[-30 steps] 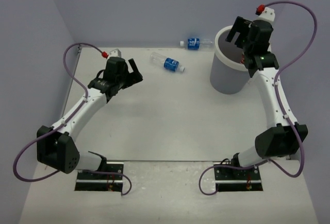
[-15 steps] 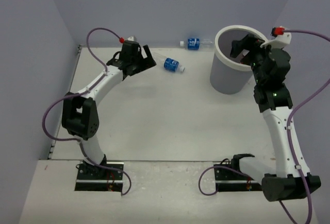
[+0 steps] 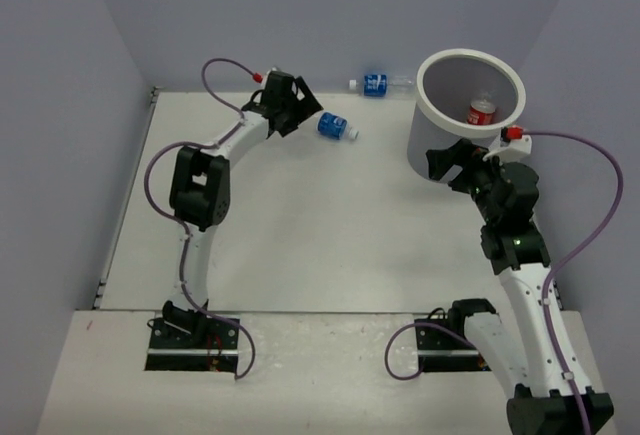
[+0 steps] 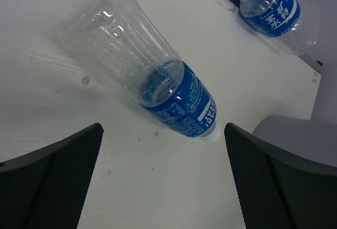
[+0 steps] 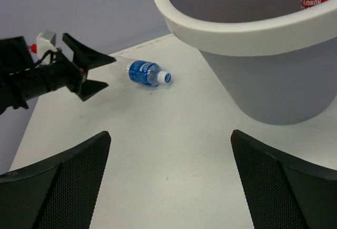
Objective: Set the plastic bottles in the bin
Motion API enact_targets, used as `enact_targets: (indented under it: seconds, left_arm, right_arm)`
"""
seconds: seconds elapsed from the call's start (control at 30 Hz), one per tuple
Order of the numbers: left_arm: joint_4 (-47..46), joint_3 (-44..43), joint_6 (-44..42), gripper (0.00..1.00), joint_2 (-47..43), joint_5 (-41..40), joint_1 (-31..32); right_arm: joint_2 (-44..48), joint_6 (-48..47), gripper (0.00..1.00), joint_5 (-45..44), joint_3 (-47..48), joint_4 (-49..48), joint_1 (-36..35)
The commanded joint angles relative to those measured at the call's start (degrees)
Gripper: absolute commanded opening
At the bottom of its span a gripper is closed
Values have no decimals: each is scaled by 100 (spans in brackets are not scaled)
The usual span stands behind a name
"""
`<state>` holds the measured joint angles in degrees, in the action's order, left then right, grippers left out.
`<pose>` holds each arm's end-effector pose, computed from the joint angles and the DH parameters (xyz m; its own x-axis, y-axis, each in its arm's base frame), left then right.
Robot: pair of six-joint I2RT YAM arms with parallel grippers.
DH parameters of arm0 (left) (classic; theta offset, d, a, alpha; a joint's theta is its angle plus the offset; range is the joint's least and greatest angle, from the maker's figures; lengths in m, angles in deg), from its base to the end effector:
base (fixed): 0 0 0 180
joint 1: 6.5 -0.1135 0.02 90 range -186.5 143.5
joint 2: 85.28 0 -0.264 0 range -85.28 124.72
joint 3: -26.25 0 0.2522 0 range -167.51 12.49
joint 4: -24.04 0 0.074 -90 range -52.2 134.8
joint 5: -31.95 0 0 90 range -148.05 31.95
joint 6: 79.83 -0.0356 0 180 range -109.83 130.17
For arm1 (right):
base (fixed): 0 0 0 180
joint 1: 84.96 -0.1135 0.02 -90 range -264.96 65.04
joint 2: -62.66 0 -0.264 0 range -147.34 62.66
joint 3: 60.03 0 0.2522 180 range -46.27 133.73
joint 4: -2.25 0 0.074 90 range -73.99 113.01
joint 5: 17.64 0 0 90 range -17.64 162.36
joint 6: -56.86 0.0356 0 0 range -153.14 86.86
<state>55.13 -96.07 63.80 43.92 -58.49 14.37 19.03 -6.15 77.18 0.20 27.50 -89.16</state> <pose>0.4894 -0.1863 0.2204 -0.6232 -0.6241 -0.4713 -0.2550 0.7318 -0.6320 0.1781 0.0161 0.3512 -0.2044 0.4384 -0.8752 -0.0708 0.8851 0.4599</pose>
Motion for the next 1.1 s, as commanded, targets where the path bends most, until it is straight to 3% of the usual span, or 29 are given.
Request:
enact_targets:
  seconds: [0.0,0.13,0.3,0.73,0.9,1.0,1.07]
  left_arm:
    - [-424,-462,593,100,504,252,110]
    - [-434,-536,814,100,810,75,140]
    - [-318,-763,1178,100,1100,-470,222]
    - [-509,-1499,1993,100,2136,-550,321]
    - [-1016,-1896,2167,100,2529,-711,321]
    - [-1353,-2054,2292,98,2672,-712,321]
    - [-1331,-2439,2369,87,2918,-718,321]
  right_arm:
    - [352,207,99,147,-184,-218,-14]
    - [680,220,99,-55,-264,-124,-10]
    - [1134,476,99,299,-567,-124,-17]
    - [1819,584,99,-221,-859,762,-15]
    - [1885,580,99,-344,-862,898,-19]
    - [1893,589,99,-402,-912,873,-19]
    - [1873,618,99,-449,-909,928,-10]
